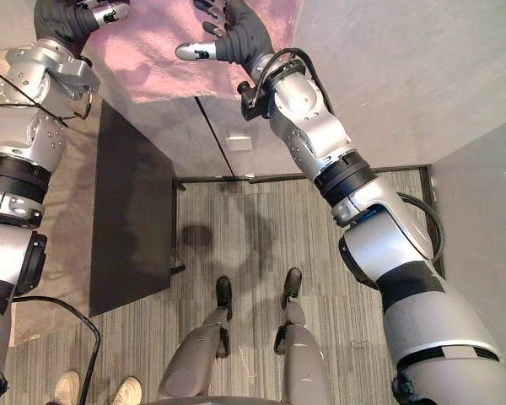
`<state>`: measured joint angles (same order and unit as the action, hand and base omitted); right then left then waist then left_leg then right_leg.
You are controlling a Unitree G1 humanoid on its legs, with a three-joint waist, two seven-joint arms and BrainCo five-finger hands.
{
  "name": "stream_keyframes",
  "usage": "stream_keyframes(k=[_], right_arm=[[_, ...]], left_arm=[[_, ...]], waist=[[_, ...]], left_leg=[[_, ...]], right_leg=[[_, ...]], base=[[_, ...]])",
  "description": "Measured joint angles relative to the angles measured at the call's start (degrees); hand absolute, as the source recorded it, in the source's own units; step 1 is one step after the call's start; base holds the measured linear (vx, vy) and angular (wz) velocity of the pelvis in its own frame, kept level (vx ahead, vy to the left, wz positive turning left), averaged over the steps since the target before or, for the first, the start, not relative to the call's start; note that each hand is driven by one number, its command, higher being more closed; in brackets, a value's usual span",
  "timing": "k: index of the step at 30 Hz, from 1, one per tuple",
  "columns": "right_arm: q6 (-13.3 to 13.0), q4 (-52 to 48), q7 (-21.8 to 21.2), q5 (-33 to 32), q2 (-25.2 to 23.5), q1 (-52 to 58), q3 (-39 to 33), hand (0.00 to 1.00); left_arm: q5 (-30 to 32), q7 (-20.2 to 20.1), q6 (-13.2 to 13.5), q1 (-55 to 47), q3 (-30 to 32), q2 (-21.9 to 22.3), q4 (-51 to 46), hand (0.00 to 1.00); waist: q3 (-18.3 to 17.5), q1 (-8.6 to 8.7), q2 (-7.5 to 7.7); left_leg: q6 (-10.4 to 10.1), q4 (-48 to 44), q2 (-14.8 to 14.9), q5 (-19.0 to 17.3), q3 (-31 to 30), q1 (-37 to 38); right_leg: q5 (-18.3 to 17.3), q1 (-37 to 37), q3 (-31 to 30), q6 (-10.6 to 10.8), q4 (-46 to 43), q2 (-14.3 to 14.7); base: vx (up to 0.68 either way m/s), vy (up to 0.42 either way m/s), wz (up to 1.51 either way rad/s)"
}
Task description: Organize washtable
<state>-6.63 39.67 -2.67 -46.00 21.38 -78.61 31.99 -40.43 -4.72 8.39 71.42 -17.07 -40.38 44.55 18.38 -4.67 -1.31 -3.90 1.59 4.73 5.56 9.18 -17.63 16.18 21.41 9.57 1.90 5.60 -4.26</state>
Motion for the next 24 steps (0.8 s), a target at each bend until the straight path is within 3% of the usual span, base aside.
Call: stream_keyframes(k=[13,17,24], right_arm=[[1.56,10.82,0.03,-2.2,1.87,-2.08,-3.99,0.0],[1.9,13.37,0.27,-3.66,2.16,-1.39,-8.36,0.0],[1.94,16.02,1.41,-5.52,2.86,7.61,-16.64,0.0]], left_arm=[[0.0,0.08,0.87,0.23,3.43,-0.99,5.43,0.0],[0.01,0.12,0.87,-4.99,4.29,-2.88,5.64,0.0],[0.01,0.1,0.8,-6.91,8.68,-4.08,7.28,0.0]], waist=[[1.1,-0.37,-0.25],[2.28,0.81,-0.38],[2.3,0.75,-0.34]], left_leg=[[0.36,2.07,-0.9,1.9,-1.15,0.68],[0.47,2.82,-1.72,1.93,-1.17,2.27],[0.8,3.38,-1.79,2.23,-0.97,2.86]], right_leg=[[0.03,-0.26,0.98,-0.05,0.0,-0.68],[0.03,-1.53,0.78,-0.04,0.0,-1.0],[-0.05,-1.59,-0.31,-0.09,0.02,-0.87]], base=[[-0.01,0.032,0.05],[-0.01,0.036,0.02],[0.01,0.006,-0.03]])
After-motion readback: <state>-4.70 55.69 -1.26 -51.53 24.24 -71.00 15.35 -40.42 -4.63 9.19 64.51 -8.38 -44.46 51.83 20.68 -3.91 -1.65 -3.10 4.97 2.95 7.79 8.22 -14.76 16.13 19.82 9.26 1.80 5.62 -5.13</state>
